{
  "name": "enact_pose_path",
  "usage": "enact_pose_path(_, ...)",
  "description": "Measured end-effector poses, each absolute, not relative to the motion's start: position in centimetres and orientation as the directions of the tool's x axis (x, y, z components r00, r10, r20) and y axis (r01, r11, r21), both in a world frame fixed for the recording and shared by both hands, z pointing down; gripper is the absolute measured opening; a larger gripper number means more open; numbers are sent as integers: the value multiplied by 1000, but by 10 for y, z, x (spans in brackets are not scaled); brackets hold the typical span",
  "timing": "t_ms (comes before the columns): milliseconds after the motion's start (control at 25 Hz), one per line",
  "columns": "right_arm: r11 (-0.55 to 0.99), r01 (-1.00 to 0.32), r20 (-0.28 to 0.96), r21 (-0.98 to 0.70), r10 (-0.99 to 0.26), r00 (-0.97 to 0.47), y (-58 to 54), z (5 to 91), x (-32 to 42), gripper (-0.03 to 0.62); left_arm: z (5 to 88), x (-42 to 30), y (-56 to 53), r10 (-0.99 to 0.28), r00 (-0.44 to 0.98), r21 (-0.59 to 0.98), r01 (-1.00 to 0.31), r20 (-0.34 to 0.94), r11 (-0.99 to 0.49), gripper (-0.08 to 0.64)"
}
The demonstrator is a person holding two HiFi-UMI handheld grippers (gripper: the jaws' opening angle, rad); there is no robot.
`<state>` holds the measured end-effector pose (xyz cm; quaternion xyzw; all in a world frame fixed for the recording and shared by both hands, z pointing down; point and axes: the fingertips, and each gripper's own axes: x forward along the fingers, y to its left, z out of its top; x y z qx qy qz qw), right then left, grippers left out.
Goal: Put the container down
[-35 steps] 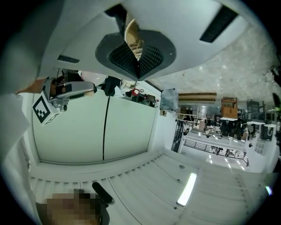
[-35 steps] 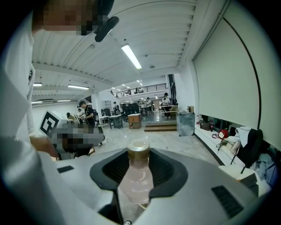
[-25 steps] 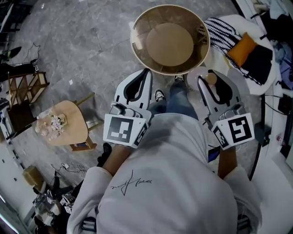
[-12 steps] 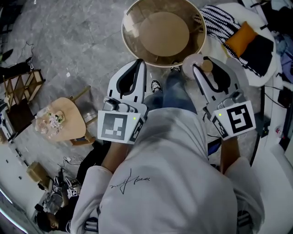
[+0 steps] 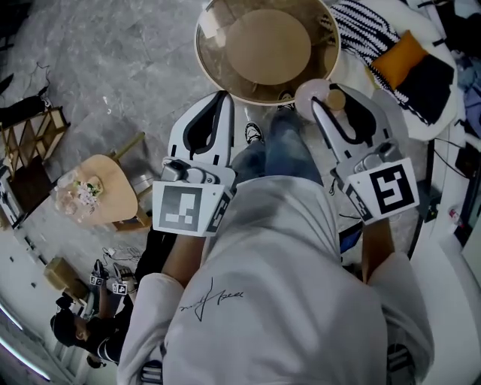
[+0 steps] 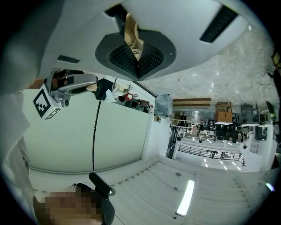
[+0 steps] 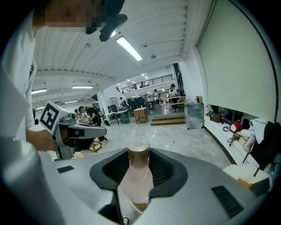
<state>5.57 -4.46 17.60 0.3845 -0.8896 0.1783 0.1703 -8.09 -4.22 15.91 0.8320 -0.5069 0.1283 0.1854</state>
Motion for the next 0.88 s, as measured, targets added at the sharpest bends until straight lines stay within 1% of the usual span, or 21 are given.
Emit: enact_pose_path(880,713,-658,454,-241,-516,-726,-110,211,69,146,182,-55,-110,-826,367,178,-930,429,-321,17)
